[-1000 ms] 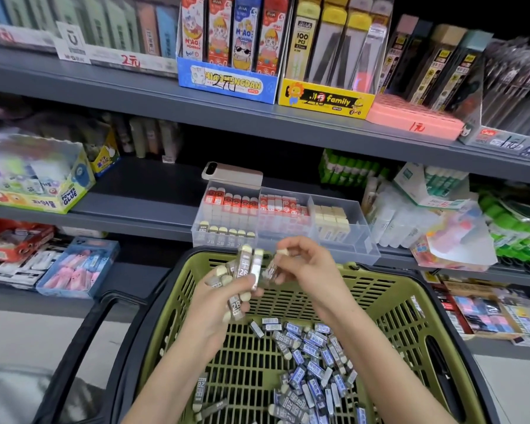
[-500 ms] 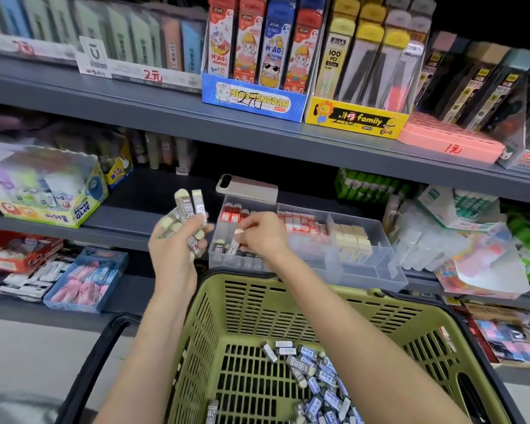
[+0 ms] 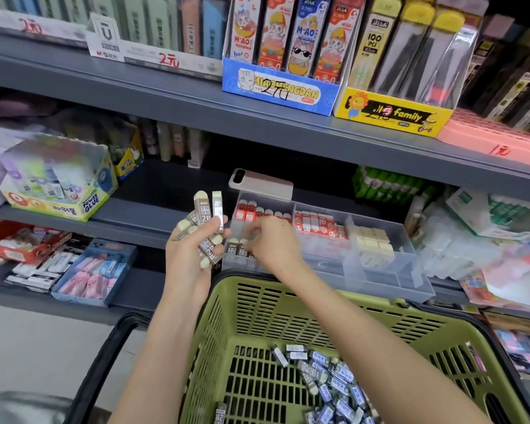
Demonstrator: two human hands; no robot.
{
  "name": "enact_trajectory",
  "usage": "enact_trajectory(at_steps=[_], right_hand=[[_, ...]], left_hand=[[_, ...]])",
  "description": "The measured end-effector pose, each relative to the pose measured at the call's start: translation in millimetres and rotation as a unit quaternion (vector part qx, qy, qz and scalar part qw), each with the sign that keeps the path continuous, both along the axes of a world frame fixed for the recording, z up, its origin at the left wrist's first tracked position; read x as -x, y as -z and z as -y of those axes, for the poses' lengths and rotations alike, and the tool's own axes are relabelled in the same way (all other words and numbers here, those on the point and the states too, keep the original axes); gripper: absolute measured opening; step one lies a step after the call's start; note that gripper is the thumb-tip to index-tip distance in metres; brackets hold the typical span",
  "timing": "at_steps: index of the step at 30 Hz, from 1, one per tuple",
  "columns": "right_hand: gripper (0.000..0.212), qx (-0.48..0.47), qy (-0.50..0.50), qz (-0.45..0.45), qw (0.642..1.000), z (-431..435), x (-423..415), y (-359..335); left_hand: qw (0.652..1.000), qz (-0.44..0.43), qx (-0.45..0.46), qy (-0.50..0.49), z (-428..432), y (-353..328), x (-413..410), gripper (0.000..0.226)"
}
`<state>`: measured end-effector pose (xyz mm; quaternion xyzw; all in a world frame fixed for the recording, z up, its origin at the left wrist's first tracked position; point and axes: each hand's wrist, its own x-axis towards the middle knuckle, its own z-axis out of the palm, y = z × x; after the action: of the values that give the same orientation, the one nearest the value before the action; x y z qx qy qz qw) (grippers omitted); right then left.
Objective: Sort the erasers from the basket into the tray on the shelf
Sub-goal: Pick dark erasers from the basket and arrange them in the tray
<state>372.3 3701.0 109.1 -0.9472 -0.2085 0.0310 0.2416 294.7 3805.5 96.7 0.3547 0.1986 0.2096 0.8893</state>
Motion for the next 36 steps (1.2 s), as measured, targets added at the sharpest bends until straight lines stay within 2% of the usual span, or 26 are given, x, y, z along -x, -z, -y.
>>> enact_trajectory(at_steps=[2, 4, 5, 9, 12, 14, 16, 19, 21, 24, 28, 30, 31, 33, 35, 36], right_hand=[[0.021, -0.106, 0.002, 0.015, 0.994, 0, 1, -15], [0.024, -0.25, -0.039, -0.082, 0.964, -3, 3, -34], [0.026, -0.278, -0.07, -0.134, 0.949, -4, 3, -41], [0.016, -0.282, -0.131, -0.213, 0.926, -3, 6, -50], [0.01, -0.338, -0.093, -0.242, 0.905, 6, 1, -53], [0.013, -0.361, -0.043, -0.221, 0.905, 17, -8, -56], [0.018, -0.322, 0.002, -0.166, 0.932, 26, -15, -54], [0.017, -0.115, 0.017, -0.046, 0.992, 25, -17, -40], [0.016, -0.039, 0.008, -0.019, 0.999, 20, -12, -28], [0.022, 0.012, 0.002, -0.025, 1.0, 10, -8, -11], [0.034, 0.012, -0.015, -0.06, 0.998, 7, -7, -4], [0.023, 0.031, -0.046, -0.079, 0.995, 9, -10, -7], [0.019, 0.052, -0.065, -0.077, 0.994, 10, -10, -9], [0.025, 0.102, -0.081, -0.024, 0.991, 12, -11, -11], [0.022, 0.045, -0.071, 0.051, 0.995, 13, -8, -19], [0.02, -0.051, -0.069, 0.026, 0.996, 14, -7, -24]], left_hand=[[1.0, 0.006, -0.024, -0.005, 1, -2, 1, 0.04], [0.998, 0.012, -0.056, -0.005, 2, -2, 3, 0.038], [0.997, 0.016, -0.073, -0.004, 3, -2, 3, 0.037], [0.994, 0.025, -0.104, -0.007, 6, -1, 6, 0.031], [0.995, 0.025, -0.095, -0.023, 7, -1, 7, 0.032], [0.995, 0.022, -0.093, -0.034, 5, -1, 7, 0.029], [0.994, 0.013, -0.094, -0.045, 3, 0, 7, 0.021], [0.992, -0.006, -0.11, -0.061, 1, 2, 8, 0.019], [0.99, -0.014, -0.125, -0.068, 1, 3, 8, 0.021], [0.988, -0.011, -0.136, -0.077, 0, 4, 8, 0.025], [0.988, 0.0, -0.143, -0.061, 2, 3, 8, 0.024], [0.988, 0.005, -0.147, -0.052, 2, 3, 8, 0.023], [0.988, 0.009, -0.148, -0.048, 3, 3, 8, 0.023], [0.987, 0.02, -0.153, -0.038, 3, 3, 9, 0.023], [0.986, 0.033, -0.16, -0.026, 3, 2, 10, 0.025], [0.985, 0.041, -0.167, -0.019, 4, 2, 10, 0.026]])
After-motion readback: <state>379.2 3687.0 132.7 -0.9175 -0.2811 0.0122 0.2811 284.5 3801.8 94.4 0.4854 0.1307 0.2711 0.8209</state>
